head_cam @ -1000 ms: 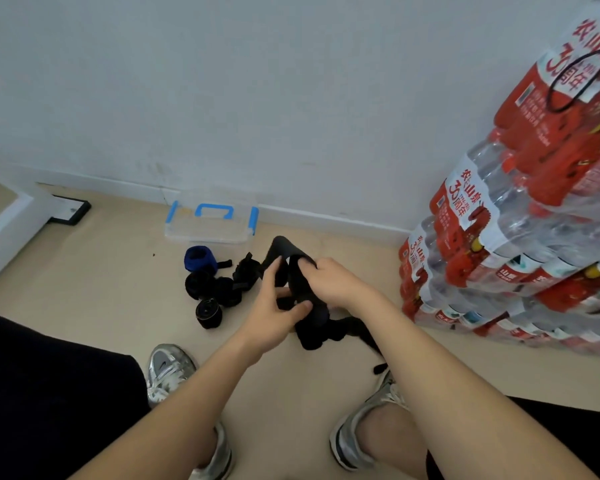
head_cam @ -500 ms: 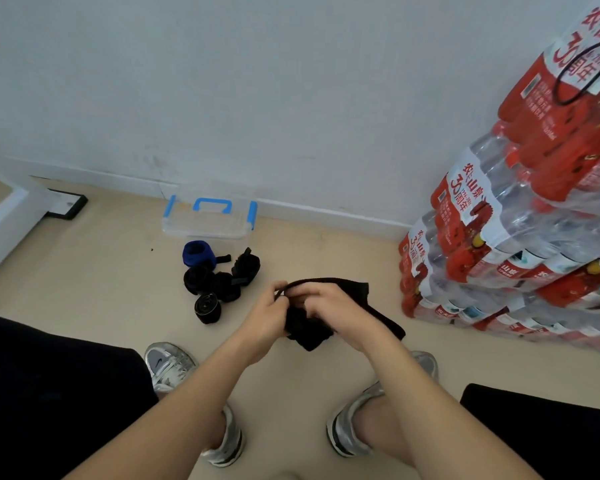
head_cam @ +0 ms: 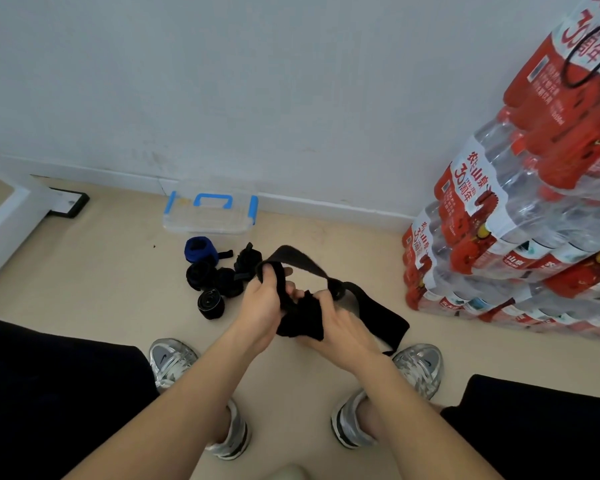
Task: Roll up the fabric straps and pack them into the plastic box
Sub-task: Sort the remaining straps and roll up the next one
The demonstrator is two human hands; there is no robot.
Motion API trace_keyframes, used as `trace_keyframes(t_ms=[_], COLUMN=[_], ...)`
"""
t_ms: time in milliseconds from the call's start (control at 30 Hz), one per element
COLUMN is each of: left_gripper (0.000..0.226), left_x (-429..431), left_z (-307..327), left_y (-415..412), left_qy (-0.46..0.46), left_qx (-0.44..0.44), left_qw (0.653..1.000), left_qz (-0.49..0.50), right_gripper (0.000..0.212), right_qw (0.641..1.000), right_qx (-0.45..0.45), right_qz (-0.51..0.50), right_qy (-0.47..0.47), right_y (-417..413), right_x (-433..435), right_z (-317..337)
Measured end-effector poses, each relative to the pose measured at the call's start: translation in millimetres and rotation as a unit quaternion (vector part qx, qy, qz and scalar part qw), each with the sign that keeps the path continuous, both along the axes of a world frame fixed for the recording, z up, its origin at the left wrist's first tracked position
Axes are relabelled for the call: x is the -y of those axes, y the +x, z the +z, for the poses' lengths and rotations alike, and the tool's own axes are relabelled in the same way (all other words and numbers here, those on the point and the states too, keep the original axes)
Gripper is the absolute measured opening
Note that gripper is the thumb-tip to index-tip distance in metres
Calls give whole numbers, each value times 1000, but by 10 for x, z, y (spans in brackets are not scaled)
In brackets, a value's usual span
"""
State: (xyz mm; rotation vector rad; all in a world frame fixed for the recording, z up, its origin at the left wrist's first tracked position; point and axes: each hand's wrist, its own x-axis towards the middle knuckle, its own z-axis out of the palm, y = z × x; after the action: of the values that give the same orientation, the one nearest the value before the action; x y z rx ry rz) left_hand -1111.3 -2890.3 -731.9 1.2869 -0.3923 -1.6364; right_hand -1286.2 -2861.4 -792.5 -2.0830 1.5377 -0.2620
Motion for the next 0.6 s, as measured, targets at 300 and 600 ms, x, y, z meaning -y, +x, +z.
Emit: trace_keyframes(t_ms=[300, 600], left_gripper=[43, 47], left_x=[196, 119], left_z=[59, -9], left_y=[403, -6], left_qy=[0, 66], left_qx=[76, -36], left_qw=[996, 997], left_qz=[36, -15], right_gripper=[23, 82], right_qw=[957, 987], right_qx=[-148, 96], right_qz=[-170, 58], right_qy=[182, 118], right_y=[-1008, -42], right_x=[40, 186], right_z=[-180, 130])
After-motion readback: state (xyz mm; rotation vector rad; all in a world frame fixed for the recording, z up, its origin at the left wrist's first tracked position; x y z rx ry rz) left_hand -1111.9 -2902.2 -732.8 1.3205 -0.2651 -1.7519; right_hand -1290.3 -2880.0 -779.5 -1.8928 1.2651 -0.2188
